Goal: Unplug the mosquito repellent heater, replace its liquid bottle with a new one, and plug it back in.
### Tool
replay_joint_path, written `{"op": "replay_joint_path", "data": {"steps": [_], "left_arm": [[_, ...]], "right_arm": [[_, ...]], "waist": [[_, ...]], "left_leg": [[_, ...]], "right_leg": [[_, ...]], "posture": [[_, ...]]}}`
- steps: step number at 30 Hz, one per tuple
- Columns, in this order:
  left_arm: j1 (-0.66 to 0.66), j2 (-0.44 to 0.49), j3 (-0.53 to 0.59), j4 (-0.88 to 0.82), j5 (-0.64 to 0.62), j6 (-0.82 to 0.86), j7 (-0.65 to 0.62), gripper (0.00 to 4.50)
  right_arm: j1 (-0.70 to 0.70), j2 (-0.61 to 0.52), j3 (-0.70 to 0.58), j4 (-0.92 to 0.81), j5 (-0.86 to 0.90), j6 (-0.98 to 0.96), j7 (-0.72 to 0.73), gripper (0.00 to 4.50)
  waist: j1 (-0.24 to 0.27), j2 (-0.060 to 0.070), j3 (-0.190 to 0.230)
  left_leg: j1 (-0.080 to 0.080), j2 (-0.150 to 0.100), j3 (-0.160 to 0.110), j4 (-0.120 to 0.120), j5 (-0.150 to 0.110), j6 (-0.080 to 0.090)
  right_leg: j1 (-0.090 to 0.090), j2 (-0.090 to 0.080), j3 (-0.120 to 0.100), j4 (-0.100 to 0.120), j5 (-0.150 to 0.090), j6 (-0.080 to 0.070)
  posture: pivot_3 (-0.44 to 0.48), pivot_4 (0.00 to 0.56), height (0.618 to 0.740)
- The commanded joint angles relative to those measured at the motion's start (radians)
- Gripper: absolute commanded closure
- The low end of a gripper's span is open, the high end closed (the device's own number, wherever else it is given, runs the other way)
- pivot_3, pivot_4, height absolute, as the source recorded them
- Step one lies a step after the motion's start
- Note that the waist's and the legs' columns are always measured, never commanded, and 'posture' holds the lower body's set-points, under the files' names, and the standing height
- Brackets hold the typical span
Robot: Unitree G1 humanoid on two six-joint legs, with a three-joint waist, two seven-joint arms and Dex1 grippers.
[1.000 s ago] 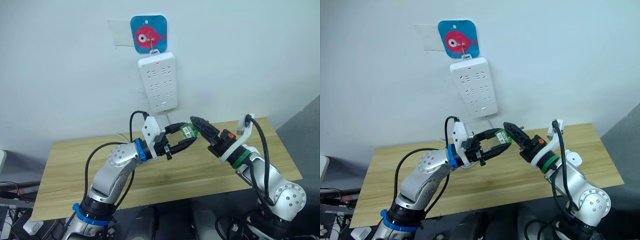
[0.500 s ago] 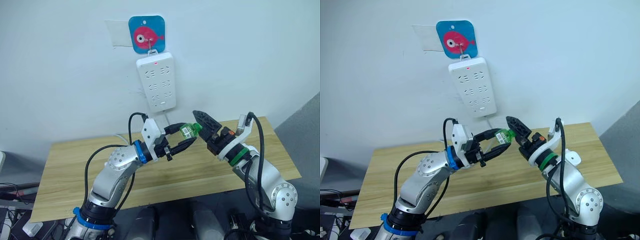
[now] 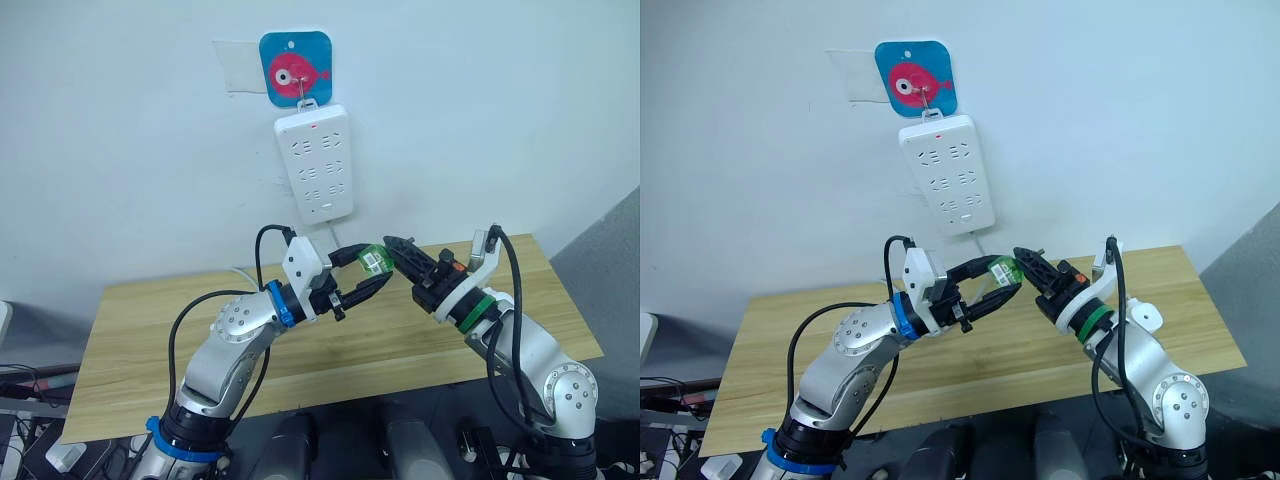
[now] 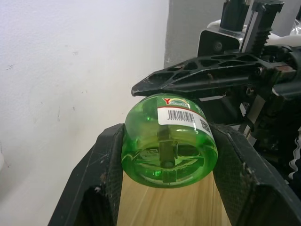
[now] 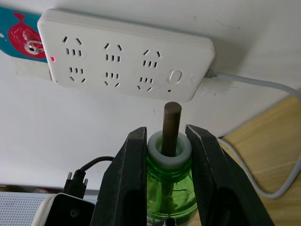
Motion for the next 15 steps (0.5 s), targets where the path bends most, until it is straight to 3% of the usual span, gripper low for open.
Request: {"op": "replay_joint_path", "data": {"steps": [1,5,8,12,15], "left_arm": [[-0.001,-0.004,0.001,-0.047,0.004,-0.005,0.001,2.23],[-0.002,0.027,0.01,-0.043,-0.009,0.035,-0.021,0.97],[0.001,0.079,0.025,-0.045,-0.012,0.058,-0.055,0.01],[0.002,0.164,0.013,-0.048,0.023,0.078,-0.09,0.0],[0.02,0.169,-0.015,-0.056,0.03,0.097,-0.086,0.0]], "right_arm": [[-0.002,-0.014,0.026,-0.024,0.029,-0.005,0.032,3.65],[-0.007,-0.042,0.018,0.001,0.008,-0.009,0.061,3.65],[-0.016,-0.096,0.011,0.055,-0.102,0.01,0.122,3.65],[-0.07,-0.221,0.092,0.229,-0.567,-0.038,0.308,3.65],[-0.1,-0.261,0.22,0.368,-0.966,-0.205,0.424,3.65]], "waist": [[0.001,0.0,0.0],[0.004,0.0,0.0],[0.005,0.0,0.0],[0.008,-0.001,0.001],[0.011,-0.001,0.001]], "left_leg": [[0.0,0.0,0.0,0.0,0.0,0.0],[0.0,0.0,0.0,0.0,0.0,0.0],[0.0,0.0,0.0,0.0,0.0,0.0],[0.0,-0.001,0.001,0.0,0.0,0.0],[0.0,-0.001,0.001,0.0,0.0,0.0]], "right_leg": [[0.0,0.0,0.0,0.0,0.0,0.0],[0.0,0.0,0.0,0.0,0.0,0.0],[0.0,0.0,0.0,0.0,0.0,0.0],[0.0,0.001,0.0,0.0,-0.001,0.001],[0.0,0.002,-0.001,0.0,-0.001,0.002]], "posture": [[-0.054,0.231,0.74],[-0.041,0.241,0.74],[-0.033,0.245,0.74],[-0.002,0.258,0.74],[0.009,0.261,0.74]]}}
